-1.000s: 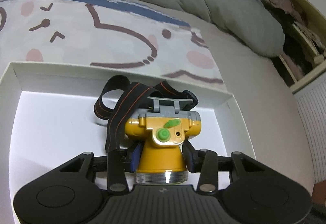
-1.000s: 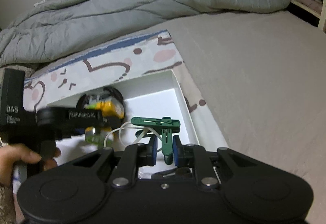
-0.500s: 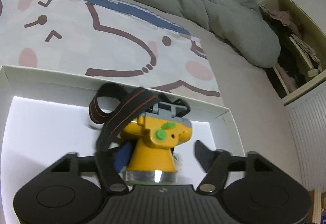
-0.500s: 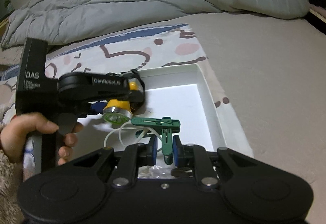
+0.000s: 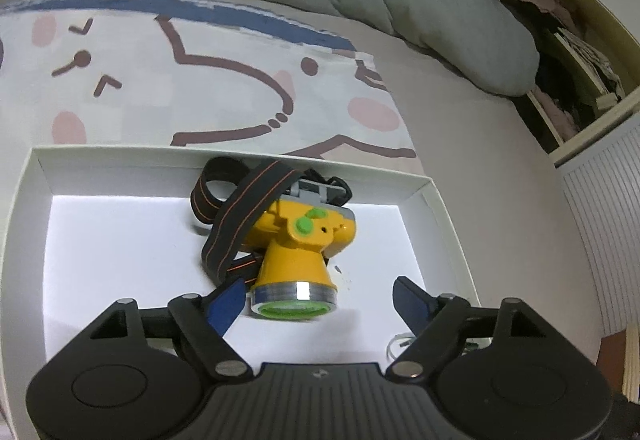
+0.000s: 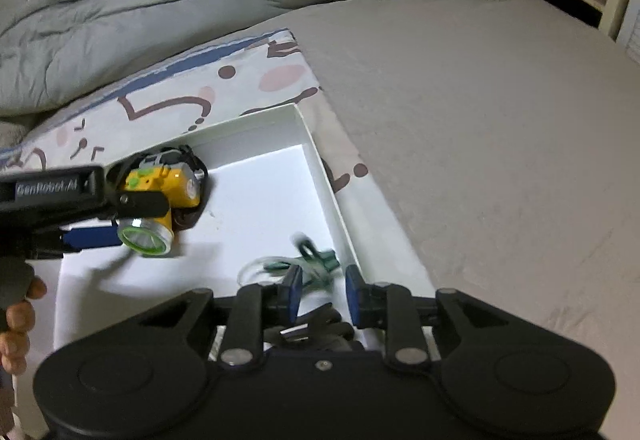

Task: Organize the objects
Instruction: 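Lower the yellow headlamp into the tray and open the left tool, then lower the green clothespin into the tray and open the right tool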

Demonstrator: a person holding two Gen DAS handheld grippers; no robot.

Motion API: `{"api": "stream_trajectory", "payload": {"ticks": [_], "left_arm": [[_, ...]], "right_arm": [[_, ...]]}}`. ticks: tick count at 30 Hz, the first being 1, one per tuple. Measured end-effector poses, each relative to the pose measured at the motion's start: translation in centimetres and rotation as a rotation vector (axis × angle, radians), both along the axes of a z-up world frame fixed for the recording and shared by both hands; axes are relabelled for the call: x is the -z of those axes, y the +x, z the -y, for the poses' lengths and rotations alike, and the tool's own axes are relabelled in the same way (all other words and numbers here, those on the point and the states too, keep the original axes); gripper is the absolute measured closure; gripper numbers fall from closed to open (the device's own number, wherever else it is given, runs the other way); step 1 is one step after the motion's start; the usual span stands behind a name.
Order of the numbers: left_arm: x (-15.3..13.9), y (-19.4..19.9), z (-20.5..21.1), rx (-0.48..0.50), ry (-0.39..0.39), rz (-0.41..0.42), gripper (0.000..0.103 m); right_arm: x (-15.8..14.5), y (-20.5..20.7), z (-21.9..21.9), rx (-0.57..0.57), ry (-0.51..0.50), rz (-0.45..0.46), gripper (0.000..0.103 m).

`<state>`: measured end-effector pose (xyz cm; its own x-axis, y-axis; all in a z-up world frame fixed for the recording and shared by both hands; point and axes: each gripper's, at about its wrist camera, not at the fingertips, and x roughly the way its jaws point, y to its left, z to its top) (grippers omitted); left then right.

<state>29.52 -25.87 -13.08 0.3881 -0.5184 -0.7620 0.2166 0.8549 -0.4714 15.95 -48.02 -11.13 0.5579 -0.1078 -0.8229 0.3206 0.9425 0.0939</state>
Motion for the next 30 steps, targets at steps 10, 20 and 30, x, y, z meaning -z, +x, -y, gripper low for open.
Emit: {"api": "stream_trajectory", "payload": {"ticks": [10, 20, 30], "left_arm": [[-1.9, -2.0, 0.5, 0.046, 0.063, 0.039, 0.022], [-5.8, -5.1, -0.2, 0.072, 0.117, 0.125, 0.022], [-9.3, -9.2, -1.7, 0.084, 0.189, 0.221, 0.022]], "right_arm": [[-1.1, -0.7, 0.3, 0.028, 0.009, 0.024, 0.078], [-4.1, -2.8, -0.1, 0.014, 0.028, 0.114, 0.078], [-6.9, -5.6, -2.6, -0.035, -0.004, 0.167, 0.076]]}}
